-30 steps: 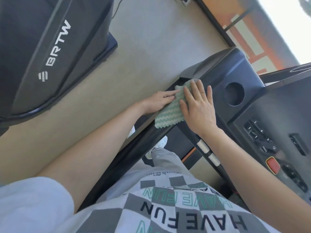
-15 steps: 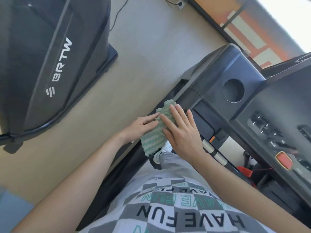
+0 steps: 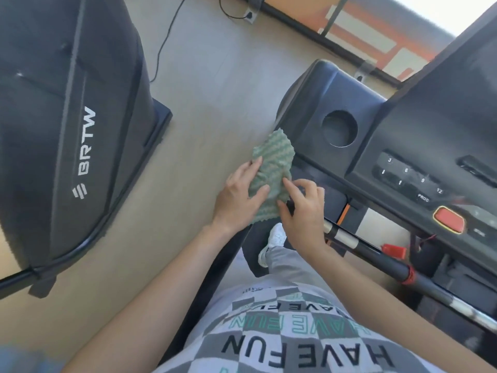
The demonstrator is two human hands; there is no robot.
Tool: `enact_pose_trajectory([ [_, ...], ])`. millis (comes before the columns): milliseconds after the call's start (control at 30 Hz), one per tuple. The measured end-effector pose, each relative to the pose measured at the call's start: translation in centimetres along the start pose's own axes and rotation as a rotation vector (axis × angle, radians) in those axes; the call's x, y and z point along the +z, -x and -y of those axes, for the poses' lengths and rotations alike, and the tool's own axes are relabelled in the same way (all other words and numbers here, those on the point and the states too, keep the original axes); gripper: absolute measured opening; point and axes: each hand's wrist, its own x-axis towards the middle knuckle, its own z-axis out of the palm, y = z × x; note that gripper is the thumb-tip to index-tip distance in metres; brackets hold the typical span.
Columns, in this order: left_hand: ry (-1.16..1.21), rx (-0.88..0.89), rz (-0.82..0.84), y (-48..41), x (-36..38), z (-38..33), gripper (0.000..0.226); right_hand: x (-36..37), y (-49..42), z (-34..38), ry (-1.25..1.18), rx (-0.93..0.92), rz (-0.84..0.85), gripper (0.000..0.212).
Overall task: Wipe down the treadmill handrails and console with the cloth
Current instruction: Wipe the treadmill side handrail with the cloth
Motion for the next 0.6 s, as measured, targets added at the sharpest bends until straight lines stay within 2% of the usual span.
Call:
enact_pose_trajectory([
  [133, -0.02, 0.07, -0.103, 0.5, -0.3, -0.2, 0.058, -0.9, -0.2, 1.9, -0.444, 0.202, 0.189, 0.064],
  [233, -0.066, 0.131, -0.075, -1.0, -0.3, -0.4, 0.051, -1.1, -1.9, 2.9, -0.669, 0.353, 0.274, 0.072],
  [367, -0.119, 0.201, 0.001, -4.1, 0.0, -1.3, 0.057, -1.3, -3.5, 1.7, -0.753, 0.441, 0.276, 0.077],
  [533, -0.219, 0.295, 0.095, -7.2, 0.2, -2.2, 0.061, -1.9, -3.8, -0.2, -0.77, 0.363, 0.276, 0.066],
  [600, -0.273, 0.337, 0.1, -7.0, 0.2, -1.9, 0.059, -1.9, -3.6, -0.1, -0.709, 0.331, 0.295, 0.06],
])
